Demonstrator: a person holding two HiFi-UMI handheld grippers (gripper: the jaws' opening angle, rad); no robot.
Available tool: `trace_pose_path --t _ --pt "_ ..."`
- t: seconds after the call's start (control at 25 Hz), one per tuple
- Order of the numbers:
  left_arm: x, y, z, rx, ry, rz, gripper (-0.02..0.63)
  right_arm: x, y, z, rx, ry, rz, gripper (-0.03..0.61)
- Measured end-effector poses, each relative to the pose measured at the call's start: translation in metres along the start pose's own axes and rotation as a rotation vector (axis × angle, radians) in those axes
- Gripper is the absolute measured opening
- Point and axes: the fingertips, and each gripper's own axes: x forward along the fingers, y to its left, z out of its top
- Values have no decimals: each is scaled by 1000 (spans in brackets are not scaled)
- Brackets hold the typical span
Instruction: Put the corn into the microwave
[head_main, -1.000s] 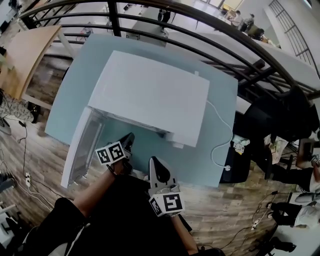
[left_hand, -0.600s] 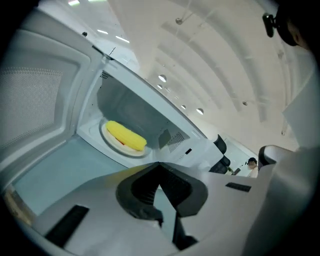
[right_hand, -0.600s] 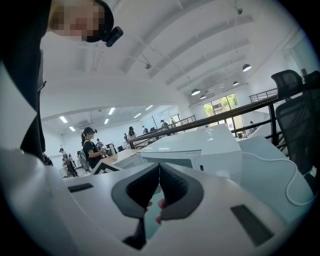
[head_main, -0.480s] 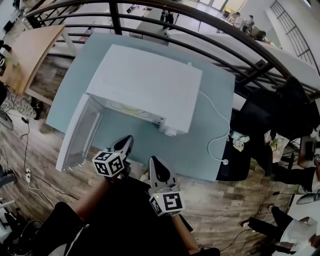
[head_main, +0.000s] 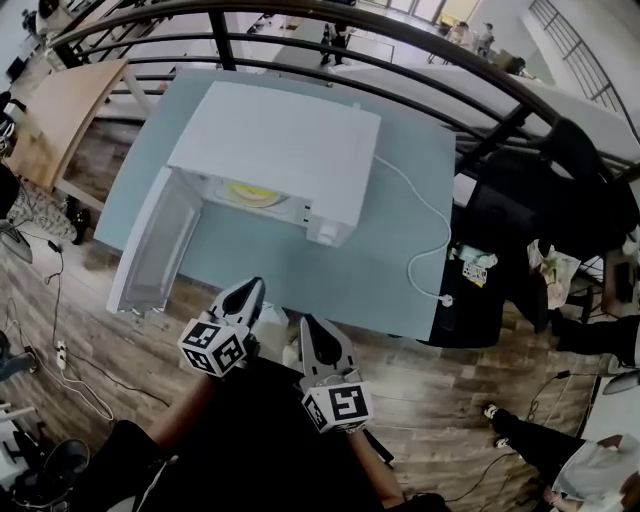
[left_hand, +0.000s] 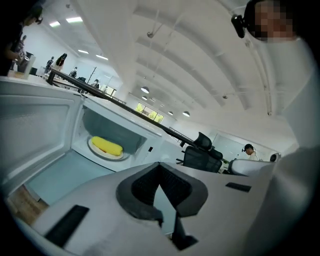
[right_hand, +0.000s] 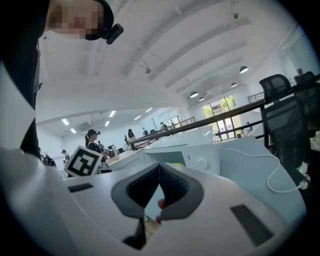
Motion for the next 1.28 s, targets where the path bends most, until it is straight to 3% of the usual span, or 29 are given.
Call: trace_pose_path --t 0.4,0.68,1.28 --pt "-58 -62 4 88 -96 -34 2 -55 -8 1 4 -82 -35 9" --pt "-86 -96 7 205 -134 -51 2 -80 -17 14 -14 -130 -77 9" --pt "-117 -89 -1 201 -154 -13 2 -88 -1 13 -51 -150 -35 8"
